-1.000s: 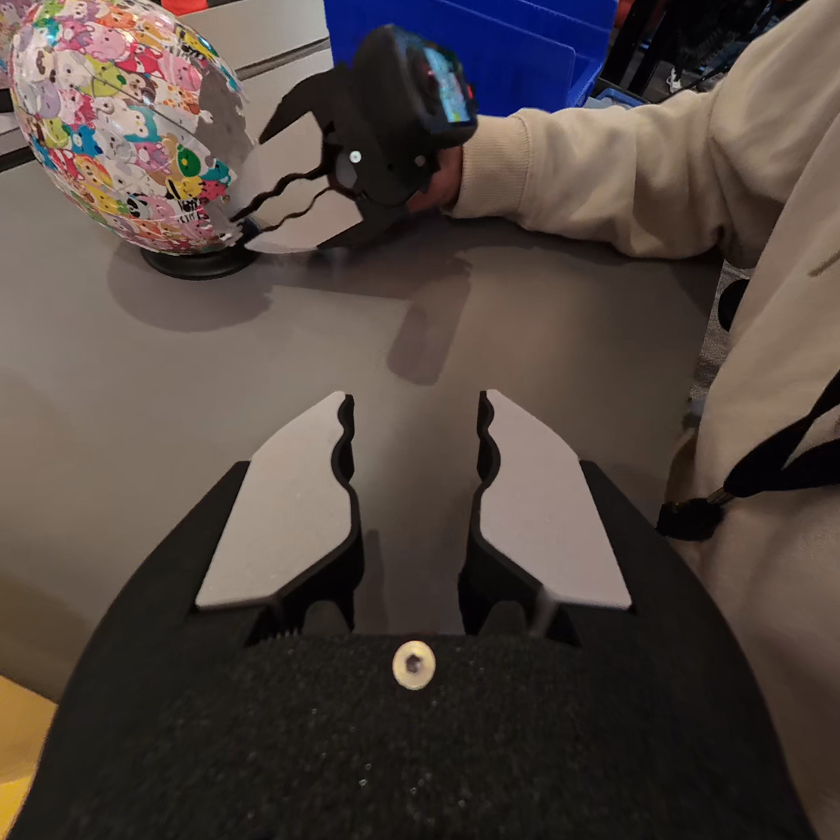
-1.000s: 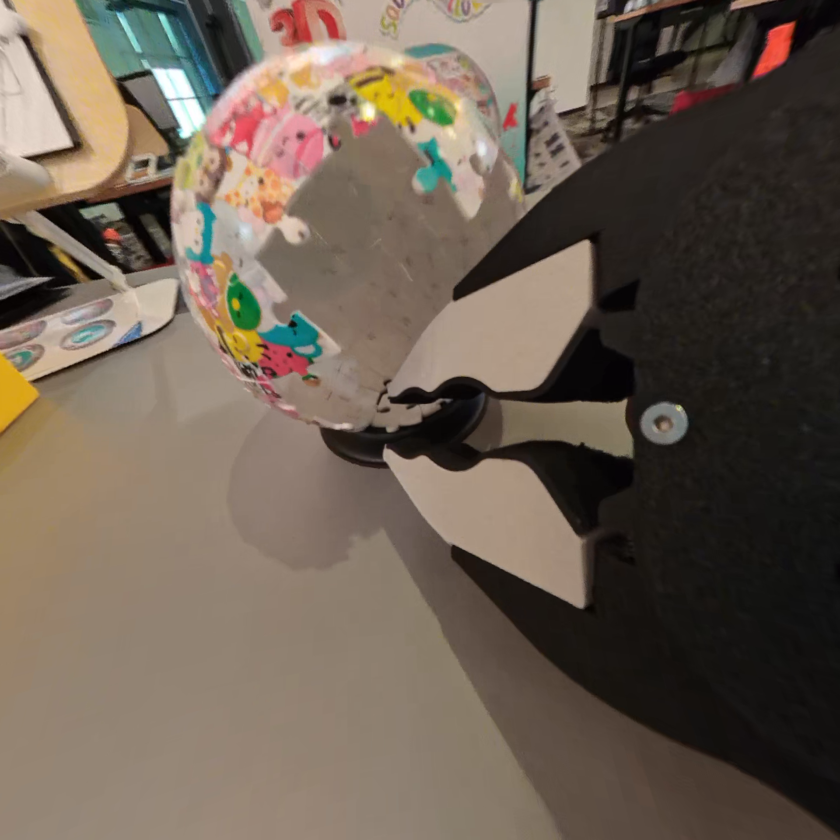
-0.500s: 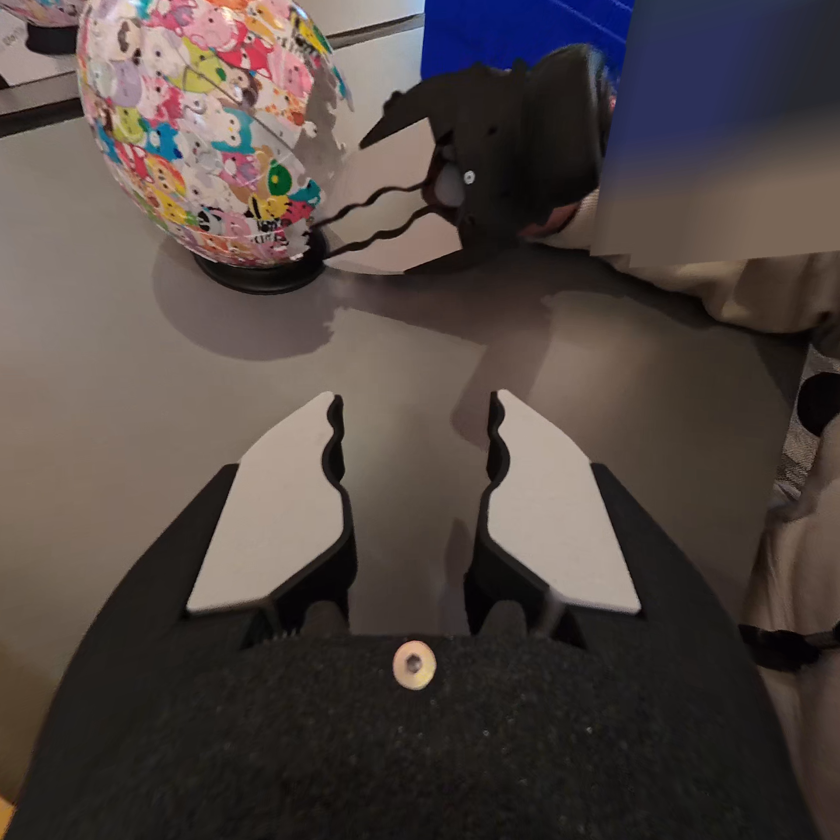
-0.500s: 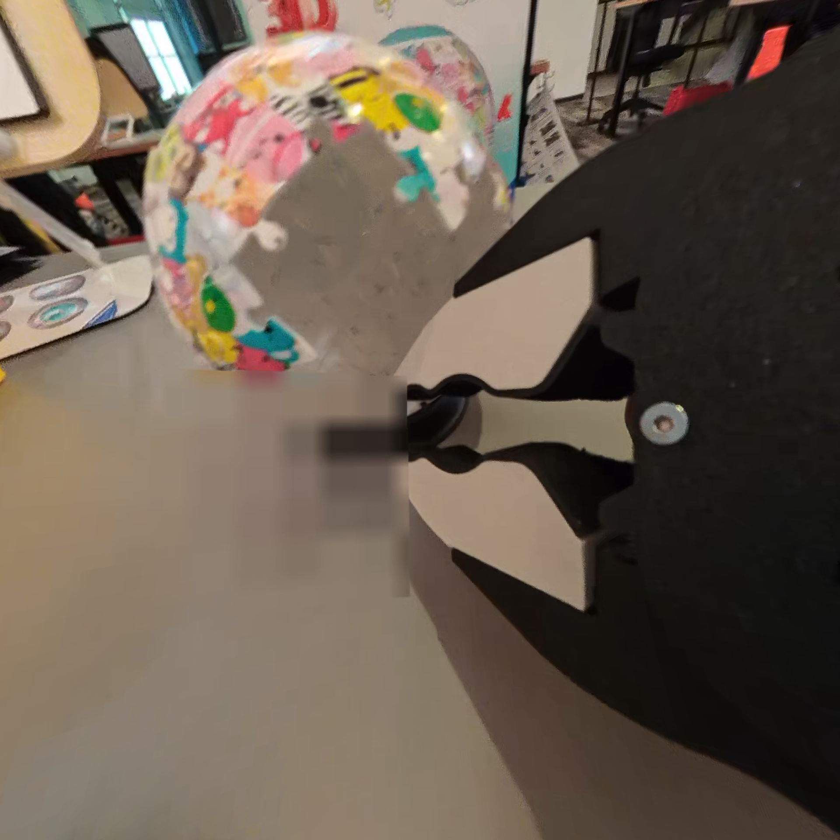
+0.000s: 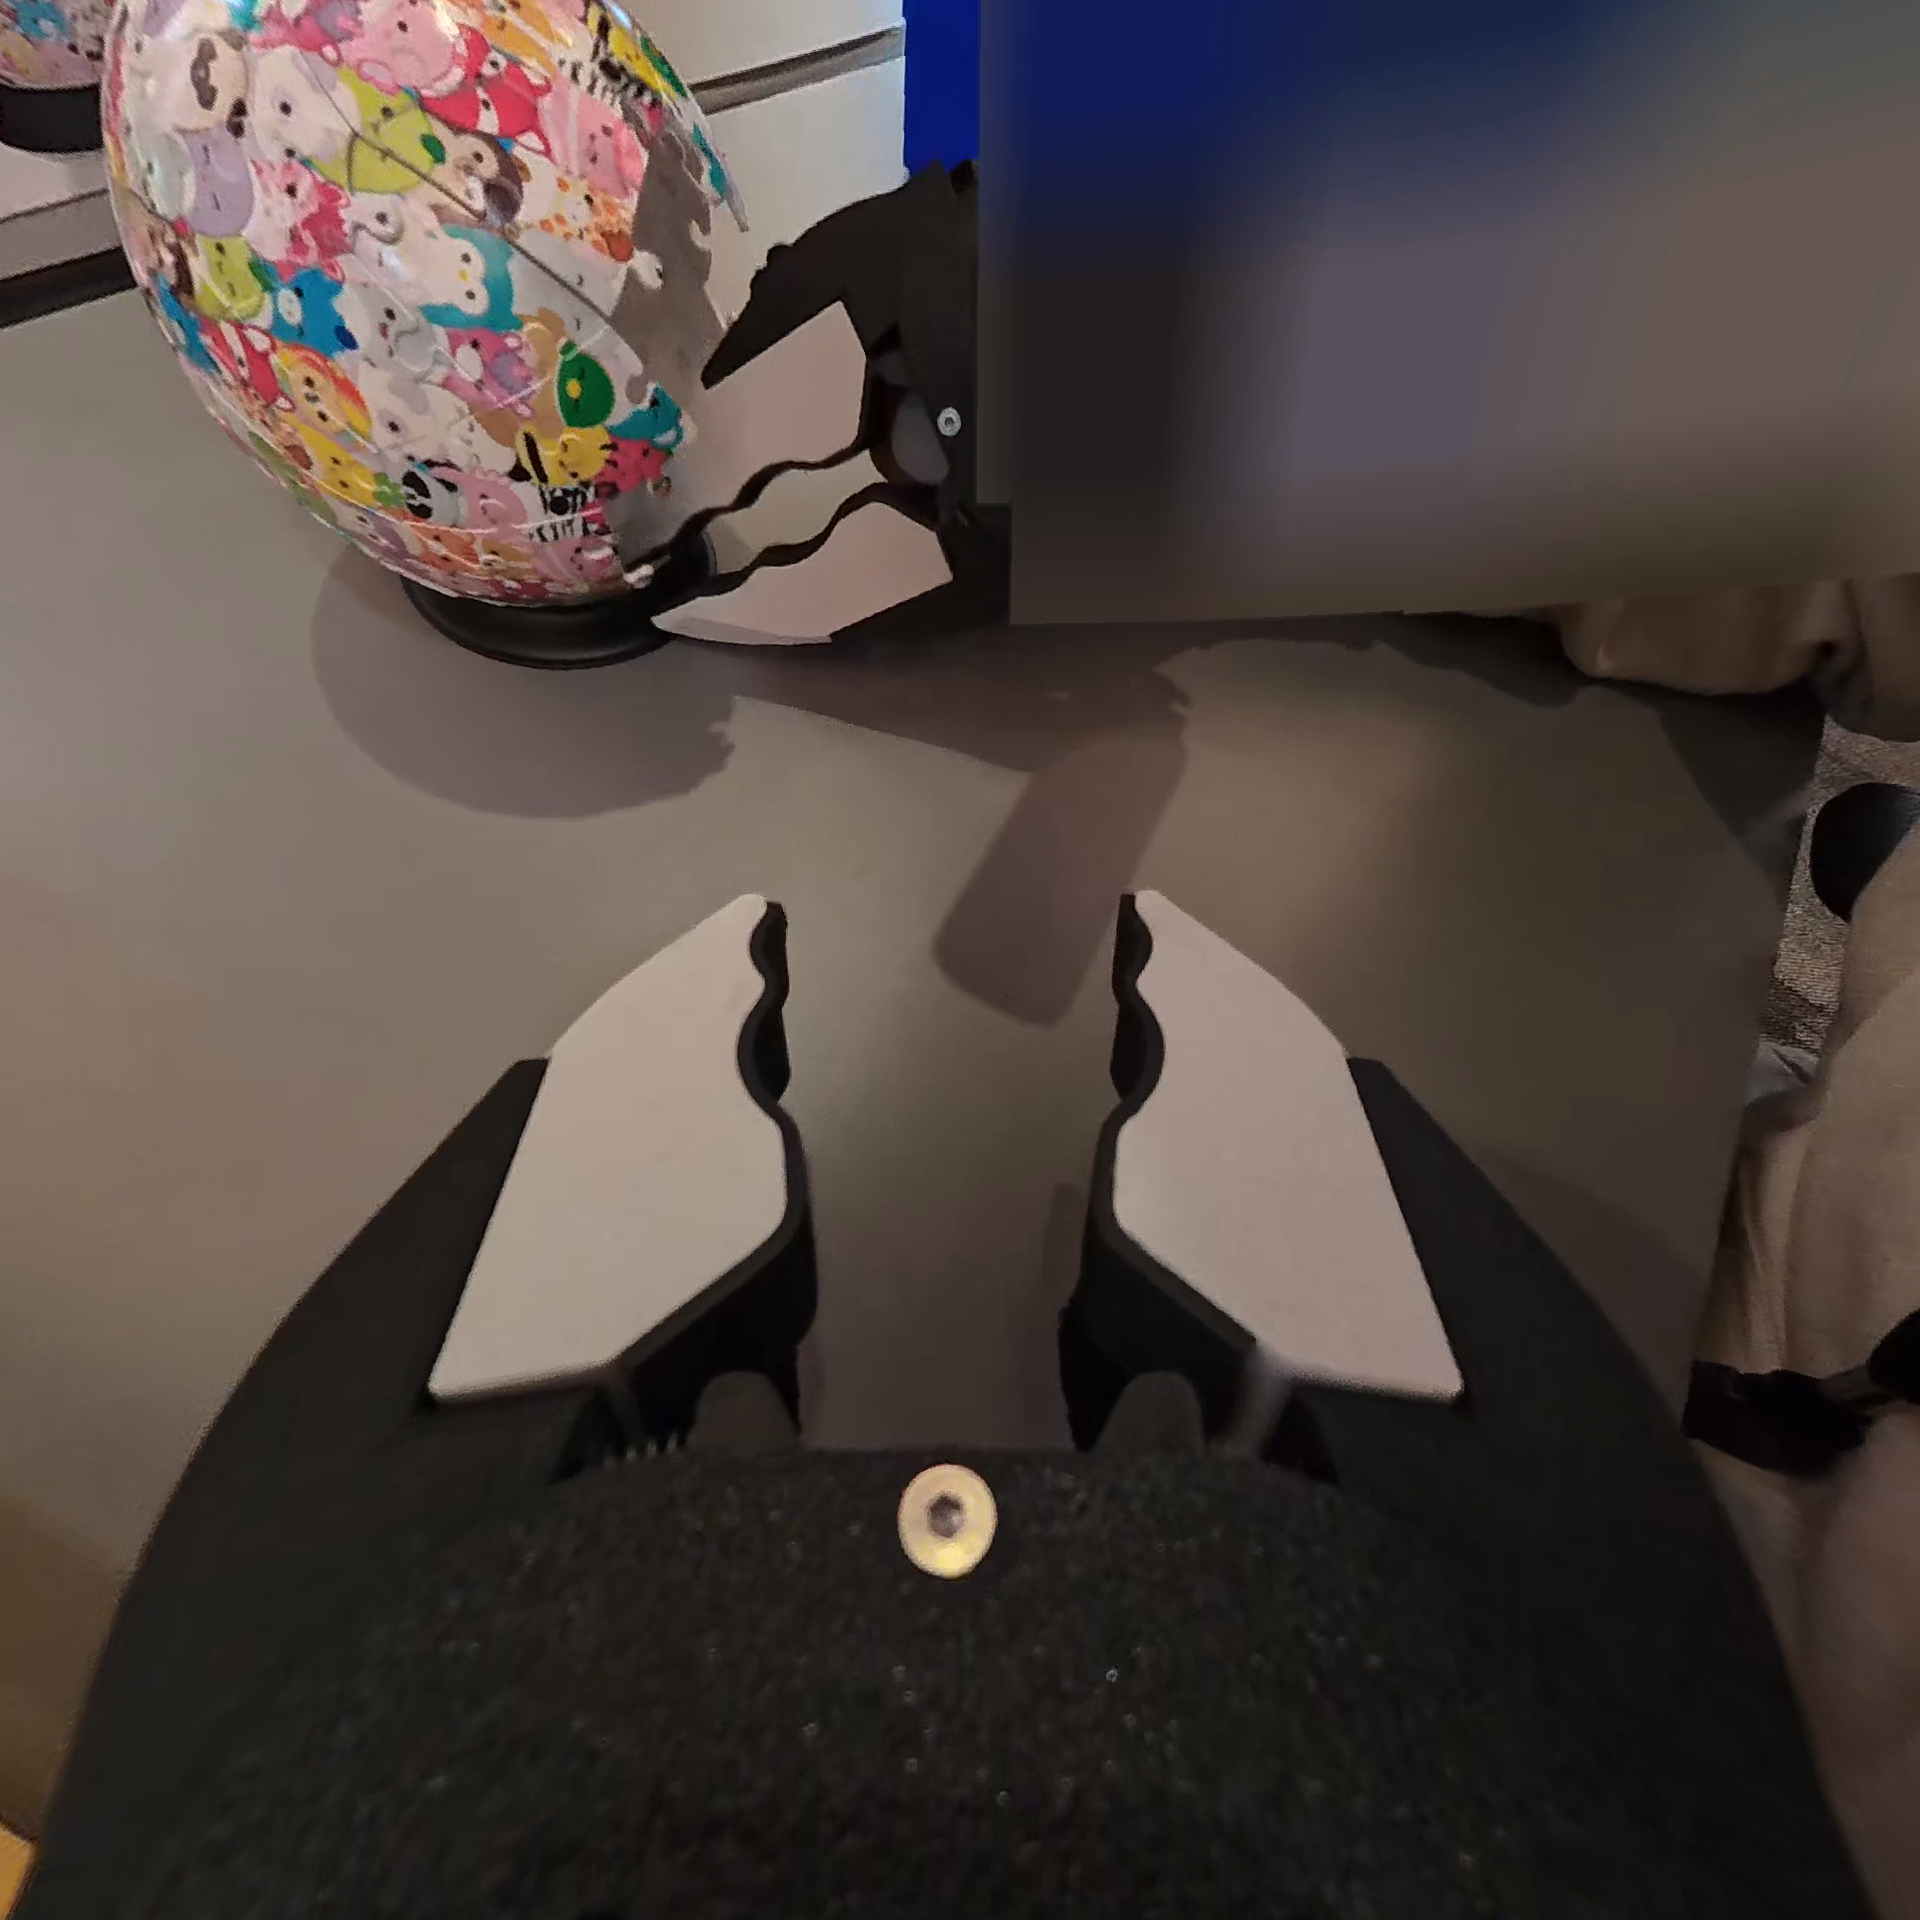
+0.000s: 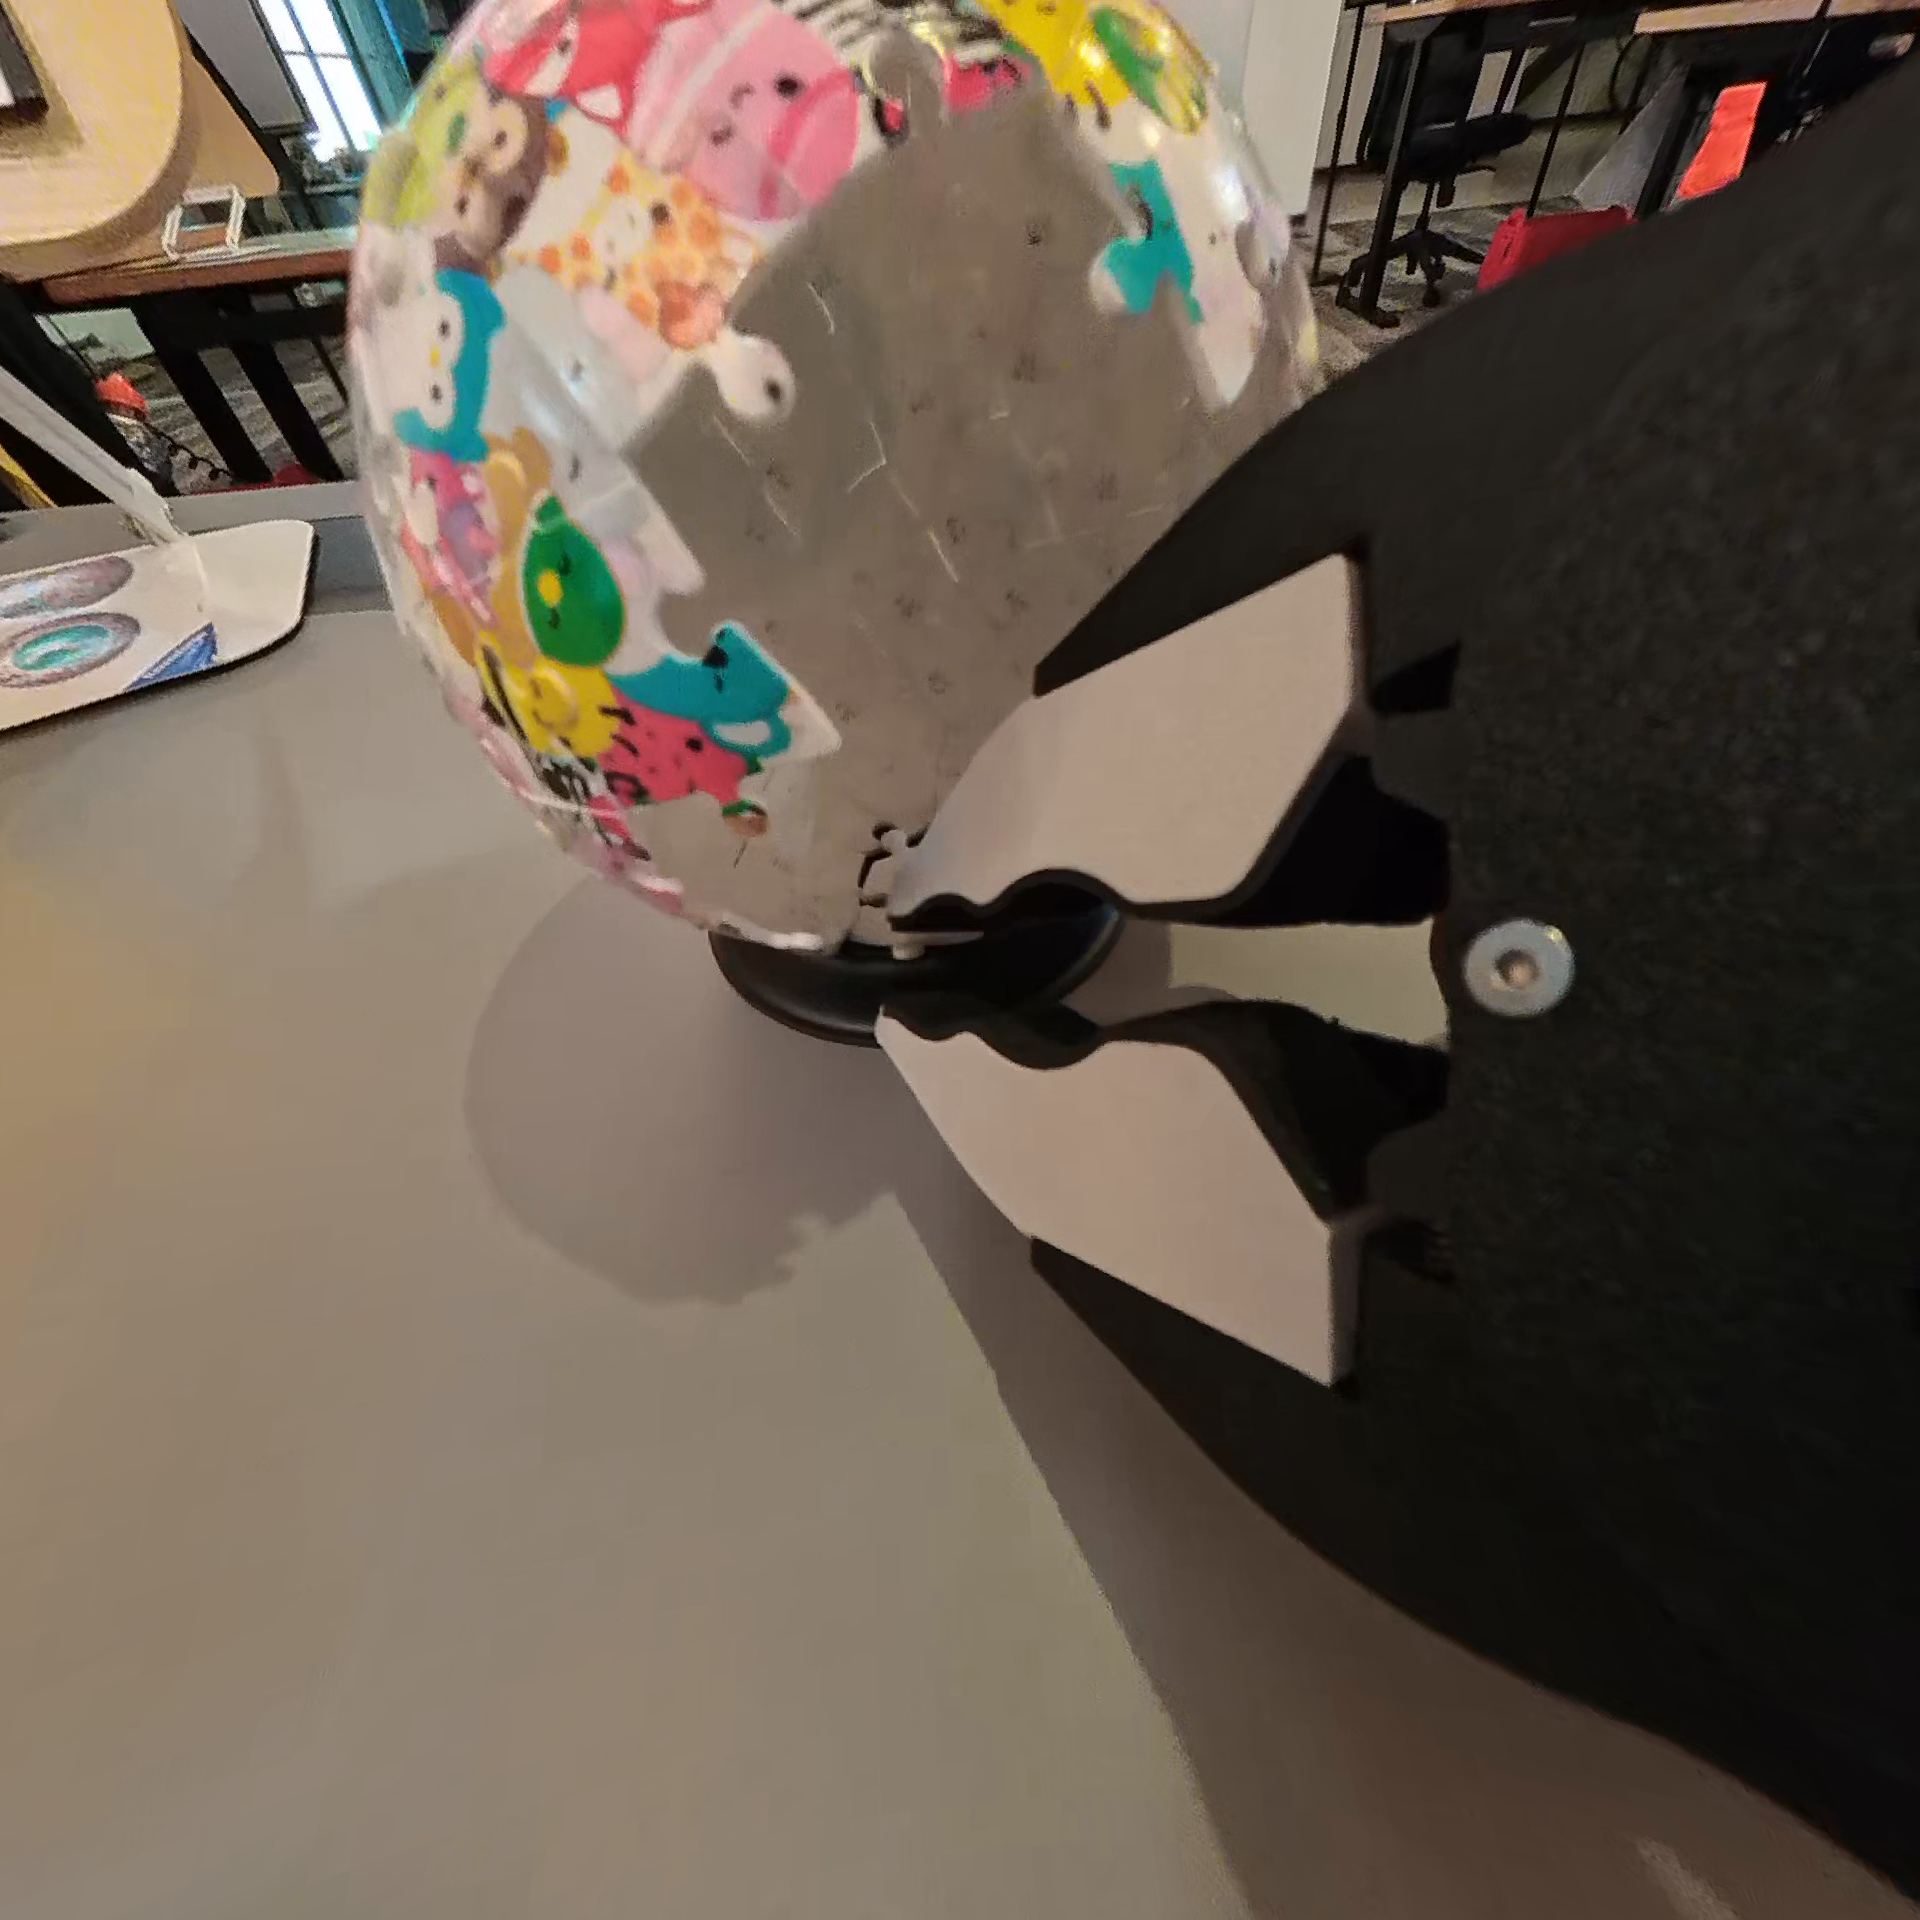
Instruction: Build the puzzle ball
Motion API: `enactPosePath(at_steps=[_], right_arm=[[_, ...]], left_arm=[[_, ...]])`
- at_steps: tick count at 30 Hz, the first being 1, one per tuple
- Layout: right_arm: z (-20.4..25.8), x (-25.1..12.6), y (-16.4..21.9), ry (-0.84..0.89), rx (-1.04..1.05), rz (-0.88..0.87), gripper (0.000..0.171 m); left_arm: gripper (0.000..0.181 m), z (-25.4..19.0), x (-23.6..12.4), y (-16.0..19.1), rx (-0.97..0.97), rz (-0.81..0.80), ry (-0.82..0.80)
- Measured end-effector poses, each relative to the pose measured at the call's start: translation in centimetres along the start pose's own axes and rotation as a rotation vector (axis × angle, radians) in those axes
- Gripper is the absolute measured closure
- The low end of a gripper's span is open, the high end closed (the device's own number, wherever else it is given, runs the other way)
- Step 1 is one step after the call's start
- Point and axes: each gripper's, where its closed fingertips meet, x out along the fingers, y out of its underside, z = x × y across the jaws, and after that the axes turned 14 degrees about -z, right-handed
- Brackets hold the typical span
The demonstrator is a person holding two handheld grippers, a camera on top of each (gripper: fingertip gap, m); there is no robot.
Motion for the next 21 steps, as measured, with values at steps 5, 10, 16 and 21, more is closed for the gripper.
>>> enactPosePath(at_steps=[5, 10, 16, 21], right_arm=[[-0.4, -0.1, -0.2, 0.02, -0.002, -0.021, 0.169], [-1.5, -0.5, -0.1, 0.049, -0.002, -0.073, 0.169], [-0.9, -0.1, -0.3, 0.025, -0.071, -0.086, 0.169], [-1.1, 0.1, 0.2, 0.018, -0.027, -0.053, 0.169]], left_arm=[[0.122, 0.1, 0.0, 0.2, 0.012, 0.009, -0.003], [0.123, 0.0, -0.1, 0.3, 0.023, 0.01, -0.005], [0.123, 0.0, -0.1, 0.3, 0.027, 0.013, -0.003], [0.123, -0.1, -0.2, 0.3, 0.019, 0.006, 0.003]])
